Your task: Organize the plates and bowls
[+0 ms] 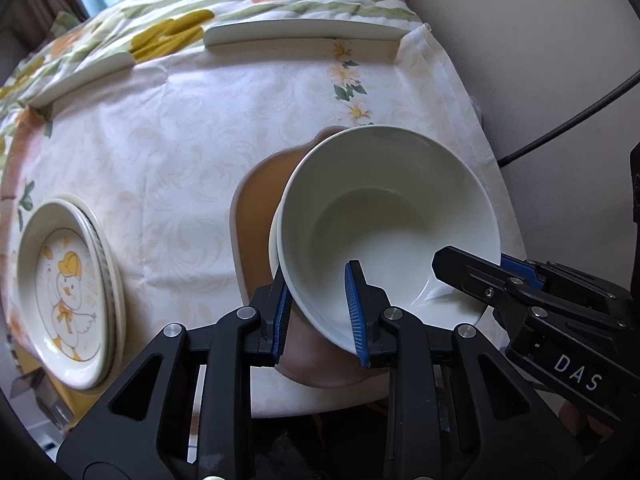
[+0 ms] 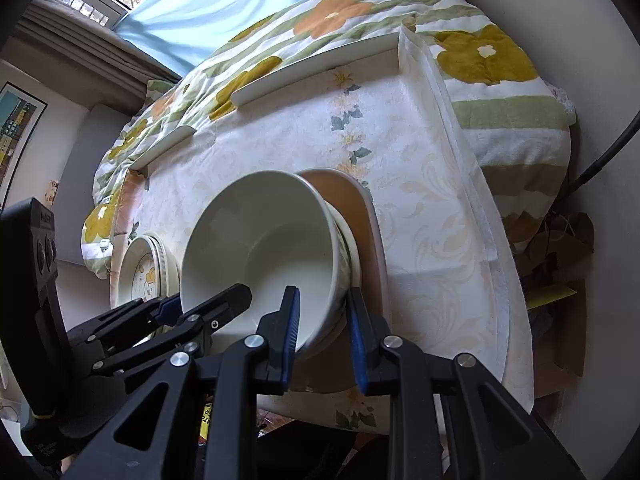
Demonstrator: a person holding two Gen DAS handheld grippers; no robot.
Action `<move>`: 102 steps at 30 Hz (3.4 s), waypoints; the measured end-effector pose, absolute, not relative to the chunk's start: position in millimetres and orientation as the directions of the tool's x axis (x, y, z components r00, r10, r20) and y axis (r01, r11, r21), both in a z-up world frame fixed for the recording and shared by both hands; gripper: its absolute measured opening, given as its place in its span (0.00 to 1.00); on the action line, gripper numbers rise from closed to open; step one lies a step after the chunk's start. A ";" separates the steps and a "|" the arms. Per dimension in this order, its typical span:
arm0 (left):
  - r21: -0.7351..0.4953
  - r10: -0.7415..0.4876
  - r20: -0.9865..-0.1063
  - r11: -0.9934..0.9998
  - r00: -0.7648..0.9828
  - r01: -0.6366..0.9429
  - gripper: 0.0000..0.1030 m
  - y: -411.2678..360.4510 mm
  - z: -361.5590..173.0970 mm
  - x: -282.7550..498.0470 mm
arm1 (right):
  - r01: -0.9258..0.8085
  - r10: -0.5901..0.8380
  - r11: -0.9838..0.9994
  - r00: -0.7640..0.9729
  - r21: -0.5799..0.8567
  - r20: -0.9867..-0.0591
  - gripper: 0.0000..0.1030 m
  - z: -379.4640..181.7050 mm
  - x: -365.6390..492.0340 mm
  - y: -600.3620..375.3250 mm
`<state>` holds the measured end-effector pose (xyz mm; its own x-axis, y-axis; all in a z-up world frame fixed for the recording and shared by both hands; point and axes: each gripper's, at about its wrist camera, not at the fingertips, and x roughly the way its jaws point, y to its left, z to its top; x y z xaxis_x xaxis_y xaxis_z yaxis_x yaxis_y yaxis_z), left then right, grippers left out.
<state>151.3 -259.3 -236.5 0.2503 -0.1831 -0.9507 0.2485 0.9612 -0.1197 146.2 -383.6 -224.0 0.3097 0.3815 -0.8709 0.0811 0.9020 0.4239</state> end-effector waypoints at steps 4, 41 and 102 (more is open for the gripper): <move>-0.075 -0.149 -0.950 0.962 0.274 0.262 0.23 -263.4 -235.5 150.1 | 0.075 0.381 0.904 0.306 0.421 -0.872 0.21 -226.3 144.8 -382.4; -0.124 -0.234 -0.883 0.952 0.406 0.279 1.00 -183.1 -156.1 139.9 | -0.118 0.266 0.963 0.332 0.240 -0.905 0.81 -169.8 118.4 -405.2; -0.051 -0.158 -0.969 0.878 0.188 0.476 0.25 -80.4 -194.6 114.8 | -0.499 0.259 0.849 0.108 0.173 -0.960 0.22 -206.9 152.3 -213.4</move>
